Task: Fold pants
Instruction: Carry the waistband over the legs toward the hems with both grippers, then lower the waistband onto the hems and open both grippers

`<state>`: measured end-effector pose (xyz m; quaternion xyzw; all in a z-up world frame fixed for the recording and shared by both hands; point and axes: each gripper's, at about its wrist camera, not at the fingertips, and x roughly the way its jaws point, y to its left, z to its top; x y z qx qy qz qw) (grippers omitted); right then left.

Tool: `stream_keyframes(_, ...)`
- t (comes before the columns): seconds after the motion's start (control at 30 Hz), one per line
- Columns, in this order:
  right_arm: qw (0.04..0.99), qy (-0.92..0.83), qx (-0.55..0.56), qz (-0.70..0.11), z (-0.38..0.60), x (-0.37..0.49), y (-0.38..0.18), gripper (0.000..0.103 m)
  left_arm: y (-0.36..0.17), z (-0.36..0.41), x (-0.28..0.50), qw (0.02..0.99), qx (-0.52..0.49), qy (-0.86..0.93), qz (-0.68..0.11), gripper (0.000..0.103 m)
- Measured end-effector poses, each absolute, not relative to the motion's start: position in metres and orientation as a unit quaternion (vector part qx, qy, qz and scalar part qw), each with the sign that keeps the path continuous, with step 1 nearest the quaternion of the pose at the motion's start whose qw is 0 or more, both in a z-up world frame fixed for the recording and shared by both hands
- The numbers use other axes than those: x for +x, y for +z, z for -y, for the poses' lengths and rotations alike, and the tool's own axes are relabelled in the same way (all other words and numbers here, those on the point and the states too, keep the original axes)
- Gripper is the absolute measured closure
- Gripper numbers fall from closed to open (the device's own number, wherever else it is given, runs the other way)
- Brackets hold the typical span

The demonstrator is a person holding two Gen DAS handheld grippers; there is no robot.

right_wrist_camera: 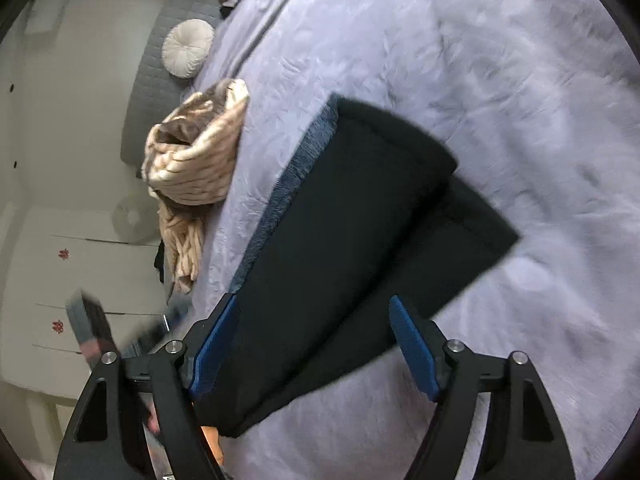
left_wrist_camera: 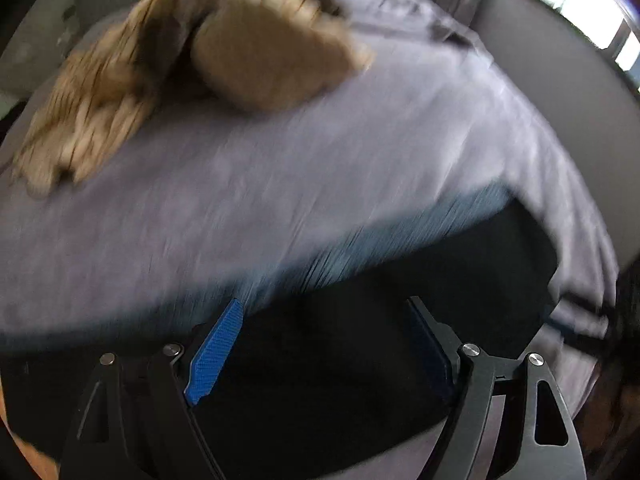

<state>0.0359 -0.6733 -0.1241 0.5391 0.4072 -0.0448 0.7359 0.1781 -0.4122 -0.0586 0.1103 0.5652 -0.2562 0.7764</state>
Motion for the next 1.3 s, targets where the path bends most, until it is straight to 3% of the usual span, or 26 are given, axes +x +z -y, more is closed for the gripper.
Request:
stream_keyframes(0.1,0.712,-0.051,0.571,-0.407,0.673,0.048,-0.152,0.034,-0.083,0.382,0.169,0.76,0.097,-0.224,-0.602,0.021)
stream_keyframes(0.17,0.699,-0.055,0.582,-0.413,0.673,0.057,-0.161,0.095,-0.089,0.364,0.165,0.758,0.096,-0.21,-0.61,0.021)
stream_keyframes(0.33,0.707,-0.025,0.568,-0.421,0.66,0.038,-0.128,0.095,-0.085,0.335,0.155,0.755,0.095,-0.215,-0.612,0.021)
stream_keyframes(0.5,0.682,-0.044,0.549,-0.481,0.662,0.025,-0.168,0.092,-0.101,0.322,0.15,0.741,0.117,-0.188,-0.633,0.021)
stream_keyframes(0.63,0.685,-0.078,0.529,-0.495,0.665,0.007,-0.147,0.067,-0.09,0.303,0.154,0.749,0.097,-0.18,-0.63,0.021)
stream_keyframes(0.87,0.801,-0.063,0.356,-0.478,0.643,0.04,-0.056,0.065,-0.083,0.31,0.188,0.782,0.079,-0.169,-0.594,0.021)
stream_keyframes(1.07,0.791,-0.075,0.242,-0.557,0.619,0.13,-0.114,0.068,-0.125,0.341,0.239,0.797,0.089,-0.126,-0.583,0.021)
stream_keyframes(1.17,0.806,-0.097,0.226,-0.539,0.63,0.14,-0.124,0.07,-0.134,0.331,0.263,0.803,0.059,-0.104,-0.584,0.015)
stream_keyframes(1.3,0.8,-0.132,0.241,-0.533,0.658,0.145,-0.121,0.07,-0.124,0.307,0.283,0.805,0.04,-0.077,-0.587,0.015)
